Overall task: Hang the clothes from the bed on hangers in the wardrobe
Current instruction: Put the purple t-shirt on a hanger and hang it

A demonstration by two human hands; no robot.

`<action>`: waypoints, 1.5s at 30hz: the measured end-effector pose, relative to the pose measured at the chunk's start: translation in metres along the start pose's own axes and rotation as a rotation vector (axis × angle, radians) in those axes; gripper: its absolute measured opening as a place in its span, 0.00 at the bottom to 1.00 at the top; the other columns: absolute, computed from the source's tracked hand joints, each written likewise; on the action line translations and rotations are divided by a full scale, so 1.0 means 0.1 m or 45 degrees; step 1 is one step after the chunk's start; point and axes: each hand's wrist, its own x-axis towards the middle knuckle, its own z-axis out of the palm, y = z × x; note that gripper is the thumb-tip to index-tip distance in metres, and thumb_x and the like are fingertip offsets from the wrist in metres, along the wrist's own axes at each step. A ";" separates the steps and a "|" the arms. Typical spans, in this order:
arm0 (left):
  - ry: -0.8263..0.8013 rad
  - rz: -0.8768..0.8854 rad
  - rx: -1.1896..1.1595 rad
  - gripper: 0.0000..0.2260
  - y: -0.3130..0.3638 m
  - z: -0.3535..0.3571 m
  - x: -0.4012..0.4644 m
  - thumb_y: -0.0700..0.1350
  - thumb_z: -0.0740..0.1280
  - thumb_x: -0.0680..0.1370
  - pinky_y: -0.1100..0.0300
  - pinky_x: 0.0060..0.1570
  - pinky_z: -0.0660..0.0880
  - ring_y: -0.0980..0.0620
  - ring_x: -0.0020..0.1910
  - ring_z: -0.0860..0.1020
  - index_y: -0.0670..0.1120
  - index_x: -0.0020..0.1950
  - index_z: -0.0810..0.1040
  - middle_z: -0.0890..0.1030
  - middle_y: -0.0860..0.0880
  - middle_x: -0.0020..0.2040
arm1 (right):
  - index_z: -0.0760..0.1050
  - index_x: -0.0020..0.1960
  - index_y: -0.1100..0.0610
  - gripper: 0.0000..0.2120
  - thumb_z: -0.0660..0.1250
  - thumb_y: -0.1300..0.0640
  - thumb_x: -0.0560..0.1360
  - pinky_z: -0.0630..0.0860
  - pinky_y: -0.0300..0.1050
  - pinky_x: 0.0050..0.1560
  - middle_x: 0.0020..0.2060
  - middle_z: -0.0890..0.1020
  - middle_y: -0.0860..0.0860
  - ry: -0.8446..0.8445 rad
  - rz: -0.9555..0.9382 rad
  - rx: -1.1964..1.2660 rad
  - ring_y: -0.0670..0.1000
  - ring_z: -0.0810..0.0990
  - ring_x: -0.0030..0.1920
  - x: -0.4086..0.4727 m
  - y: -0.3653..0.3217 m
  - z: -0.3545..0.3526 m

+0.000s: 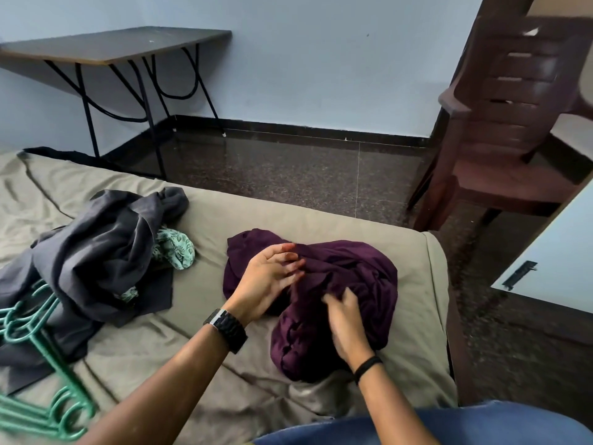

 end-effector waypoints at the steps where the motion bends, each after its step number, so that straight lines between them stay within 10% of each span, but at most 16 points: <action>1: 0.065 0.094 0.416 0.21 -0.03 -0.07 0.00 0.24 0.56 0.75 0.56 0.54 0.79 0.47 0.55 0.80 0.44 0.56 0.77 0.78 0.44 0.53 | 0.75 0.48 0.60 0.11 0.57 0.71 0.77 0.75 0.47 0.51 0.47 0.81 0.56 0.068 0.110 0.174 0.54 0.79 0.48 0.02 -0.03 -0.03; 4: -0.004 0.310 1.447 0.28 -0.17 -0.33 0.03 0.28 0.63 0.70 0.58 0.69 0.65 0.46 0.68 0.69 0.47 0.68 0.71 0.70 0.45 0.65 | 0.71 0.39 0.58 0.12 0.54 0.66 0.78 0.75 0.40 0.34 0.35 0.78 0.55 0.242 0.312 0.389 0.53 0.78 0.35 0.07 -0.13 -0.19; 9: -0.191 0.061 2.051 0.44 -0.27 -0.60 0.07 0.53 0.75 0.68 0.49 0.76 0.49 0.46 0.78 0.48 0.56 0.78 0.53 0.51 0.45 0.78 | 0.81 0.42 0.55 0.16 0.57 0.52 0.79 0.78 0.41 0.35 0.37 0.84 0.53 0.241 0.363 0.615 0.50 0.83 0.35 0.12 -0.26 -0.41; 14: -0.249 0.200 1.663 0.43 -0.16 -0.70 -0.02 0.71 0.69 0.63 0.62 0.69 0.62 0.59 0.69 0.65 0.52 0.71 0.62 0.65 0.54 0.70 | 0.85 0.48 0.50 0.18 0.61 0.41 0.77 0.80 0.44 0.42 0.48 0.86 0.50 0.162 0.227 0.766 0.50 0.85 0.47 0.16 -0.36 -0.64; 20: -0.104 0.401 1.993 0.08 -0.11 -0.92 0.06 0.37 0.67 0.74 0.58 0.57 0.70 0.46 0.53 0.75 0.42 0.52 0.77 0.75 0.45 0.56 | 0.74 0.66 0.59 0.19 0.65 0.51 0.78 0.74 0.55 0.62 0.59 0.80 0.58 0.364 0.185 0.571 0.58 0.80 0.58 0.18 -0.40 -0.78; 24: 0.264 0.339 1.476 0.08 0.02 -0.76 0.13 0.38 0.61 0.79 0.59 0.38 0.67 0.53 0.38 0.73 0.50 0.42 0.71 0.77 0.51 0.38 | 0.75 0.66 0.60 0.19 0.61 0.49 0.81 0.73 0.55 0.65 0.60 0.80 0.56 0.519 0.053 0.275 0.55 0.79 0.60 0.21 -0.35 -0.78; 27: 0.154 0.313 1.517 0.08 0.19 -0.61 0.18 0.41 0.62 0.78 0.68 0.37 0.68 0.57 0.39 0.75 0.53 0.42 0.72 0.78 0.55 0.38 | 0.76 0.59 0.67 0.26 0.58 0.44 0.81 0.73 0.60 0.63 0.55 0.80 0.64 0.549 0.001 0.047 0.62 0.79 0.57 0.21 -0.32 -0.77; 33: -0.157 0.203 2.084 0.25 0.12 -0.31 0.16 0.35 0.61 0.72 0.57 0.63 0.64 0.41 0.63 0.69 0.48 0.69 0.68 0.69 0.43 0.64 | 0.68 0.58 0.76 0.28 0.56 0.47 0.82 0.71 0.63 0.58 0.55 0.73 0.72 0.438 -0.024 -0.053 0.70 0.73 0.56 0.21 -0.28 -0.73; 38: -0.549 0.374 2.515 0.40 -0.41 -0.21 -0.12 0.51 0.67 0.68 0.45 0.75 0.49 0.46 0.75 0.53 0.55 0.77 0.53 0.53 0.46 0.77 | 0.75 0.42 0.55 0.07 0.62 0.59 0.77 0.73 0.43 0.42 0.38 0.79 0.49 0.367 -0.065 0.024 0.50 0.77 0.42 0.21 -0.30 -0.77; 42: -0.372 0.590 2.172 0.23 -0.45 -0.26 -0.09 0.36 0.64 0.70 0.56 0.69 0.62 0.43 0.64 0.67 0.44 0.65 0.76 0.68 0.43 0.67 | 0.78 0.56 0.52 0.12 0.72 0.53 0.73 0.74 0.26 0.47 0.49 0.83 0.42 0.238 -0.194 -0.132 0.36 0.81 0.50 0.14 -0.27 -0.72; 45: -0.170 0.562 1.819 0.12 -0.21 -0.21 0.07 0.30 0.63 0.74 0.63 0.62 0.65 0.45 0.58 0.74 0.40 0.52 0.82 0.77 0.43 0.57 | 0.77 0.60 0.56 0.15 0.71 0.55 0.74 0.74 0.31 0.55 0.53 0.82 0.46 0.242 -0.222 -0.245 0.41 0.80 0.55 0.13 -0.23 -0.72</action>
